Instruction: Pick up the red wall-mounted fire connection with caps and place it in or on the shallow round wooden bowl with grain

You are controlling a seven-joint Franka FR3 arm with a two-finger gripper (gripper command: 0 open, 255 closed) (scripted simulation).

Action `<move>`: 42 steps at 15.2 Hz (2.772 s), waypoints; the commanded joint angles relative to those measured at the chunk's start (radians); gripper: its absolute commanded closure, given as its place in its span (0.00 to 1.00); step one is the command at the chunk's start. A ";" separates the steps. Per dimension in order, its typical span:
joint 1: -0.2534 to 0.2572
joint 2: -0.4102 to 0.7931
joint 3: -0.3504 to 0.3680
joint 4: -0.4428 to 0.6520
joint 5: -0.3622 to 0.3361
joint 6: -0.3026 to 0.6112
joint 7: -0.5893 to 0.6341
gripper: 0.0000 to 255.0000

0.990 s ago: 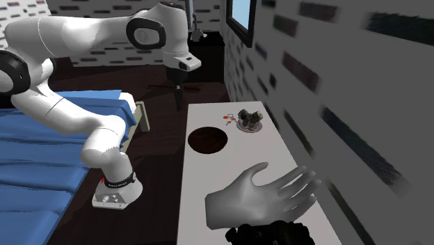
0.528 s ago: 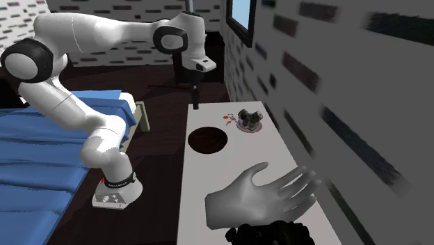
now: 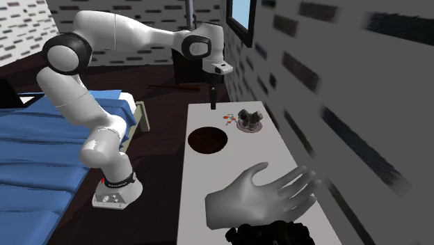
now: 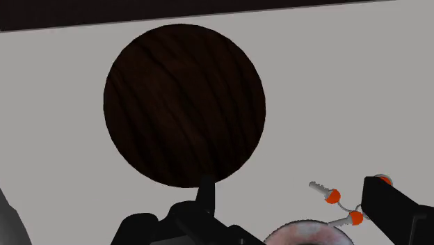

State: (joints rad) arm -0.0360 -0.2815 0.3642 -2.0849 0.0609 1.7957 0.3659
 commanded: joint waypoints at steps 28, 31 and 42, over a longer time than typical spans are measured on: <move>0.100 0.700 0.060 0.524 -0.387 0.071 0.453 0.00; 0.100 0.700 0.060 0.525 -0.387 0.071 0.453 1.00; 0.101 0.694 0.062 0.542 -0.383 0.048 0.447 1.00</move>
State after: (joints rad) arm 0.0652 0.4172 0.4255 -1.5462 -0.3241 1.8505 0.8149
